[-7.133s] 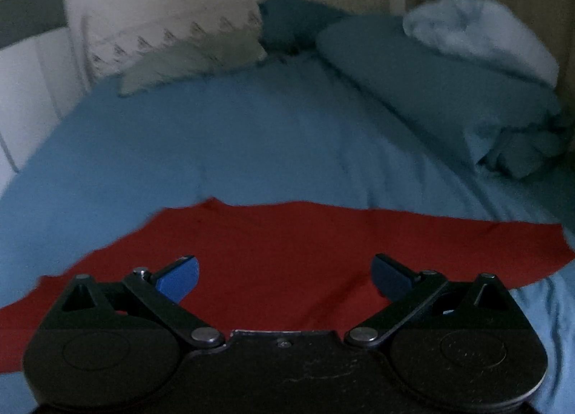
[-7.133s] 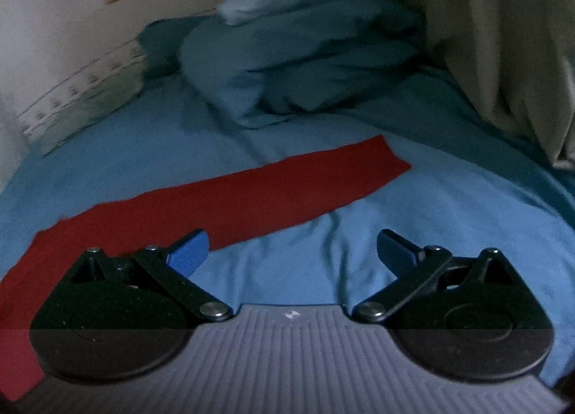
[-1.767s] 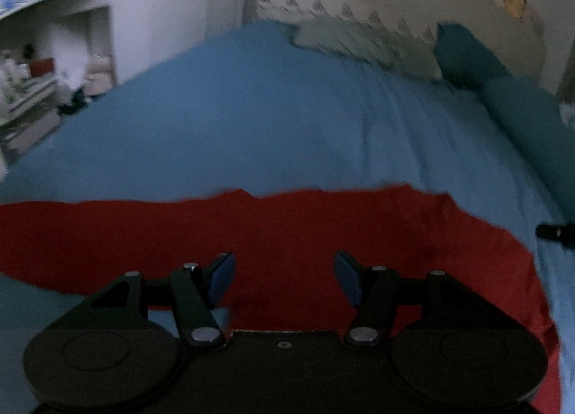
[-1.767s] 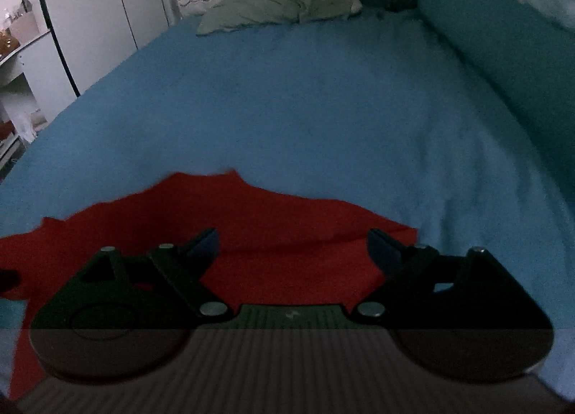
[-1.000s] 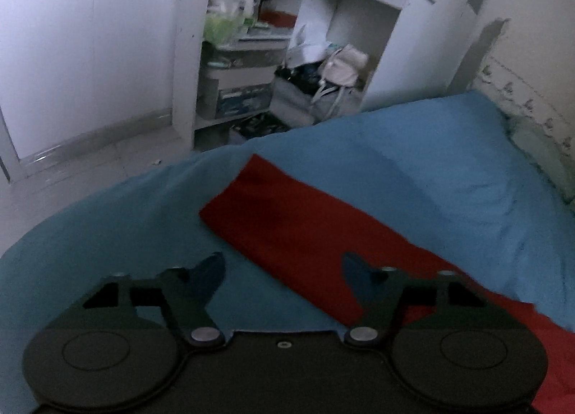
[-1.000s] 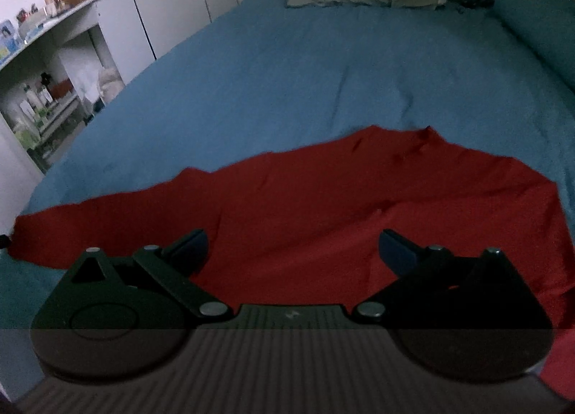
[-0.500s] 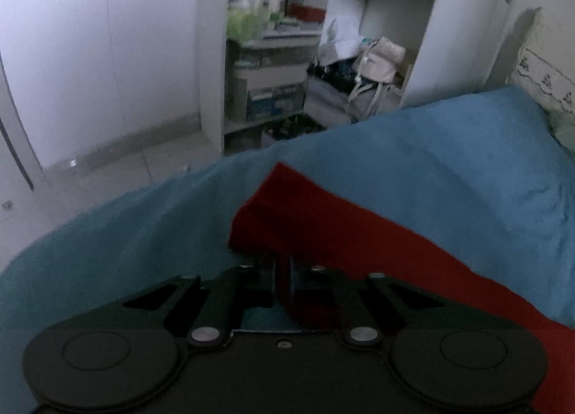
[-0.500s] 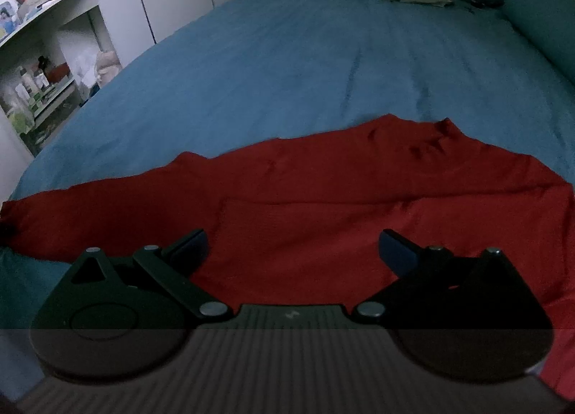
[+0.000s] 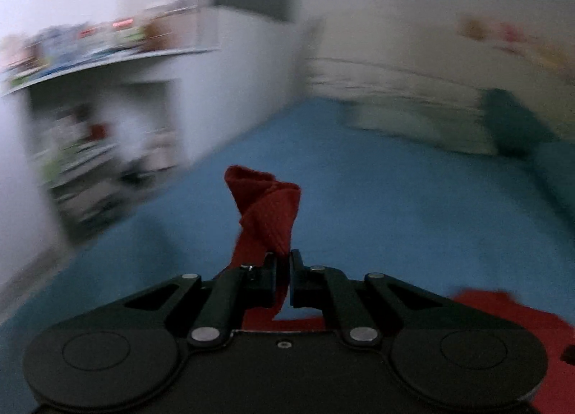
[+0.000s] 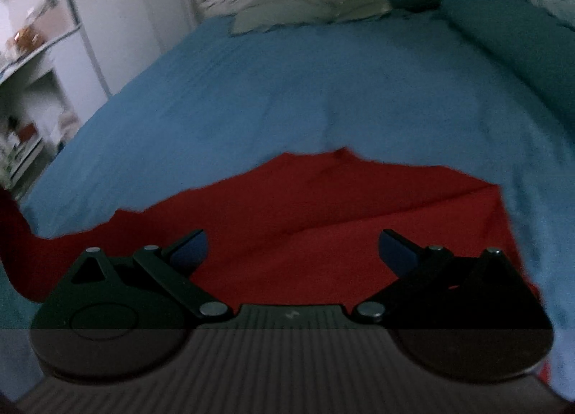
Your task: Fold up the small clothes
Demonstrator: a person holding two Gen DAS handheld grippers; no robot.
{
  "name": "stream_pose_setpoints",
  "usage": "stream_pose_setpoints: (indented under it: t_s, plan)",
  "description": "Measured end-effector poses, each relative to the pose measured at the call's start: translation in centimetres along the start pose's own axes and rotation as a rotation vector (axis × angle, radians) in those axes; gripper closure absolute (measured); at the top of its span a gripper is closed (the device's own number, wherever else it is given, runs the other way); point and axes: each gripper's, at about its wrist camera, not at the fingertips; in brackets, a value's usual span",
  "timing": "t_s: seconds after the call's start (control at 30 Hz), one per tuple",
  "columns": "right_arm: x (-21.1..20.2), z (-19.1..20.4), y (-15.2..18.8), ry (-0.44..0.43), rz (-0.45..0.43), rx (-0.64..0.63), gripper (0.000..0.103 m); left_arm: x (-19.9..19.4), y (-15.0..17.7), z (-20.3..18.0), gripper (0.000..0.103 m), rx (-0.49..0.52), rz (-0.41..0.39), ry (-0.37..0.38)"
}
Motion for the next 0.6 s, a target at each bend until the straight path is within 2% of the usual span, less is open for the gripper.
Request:
stream_pose_setpoints:
  t_s: [0.13,0.27,0.37,0.47,0.6]
  plan:
    - [-1.5,-5.0,-1.3,0.058,-0.033,0.03,0.0,-0.9,1.2,-10.6,0.097,0.055,0.015,0.231]
    - [-2.6,-10.4,-1.6,0.126,-0.048,0.051,0.0,-0.1,6.1,-19.1,0.097,0.092,0.12,0.372]
    - [-2.8,-14.1,-1.0,0.161,-0.034,0.072,0.0,1.0,11.3,-24.2,0.097,0.183,0.215,0.407]
    - [-2.7,-17.7,0.3,0.17,-0.01,0.094,0.0,2.1,15.6,-26.9,0.097,0.299,0.291,0.407]
    - [-2.5,-20.0,2.1,0.153,0.014,0.12,0.0,1.5,16.8,-27.5,0.093,0.36,0.267,0.403]
Point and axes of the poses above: each gripper's, at about its wrist camera, not at the fingertips, and x roughly the way its jaws point, z to its left, y to its underside, and after that the axes turned 9 degrees about -z, right-handed
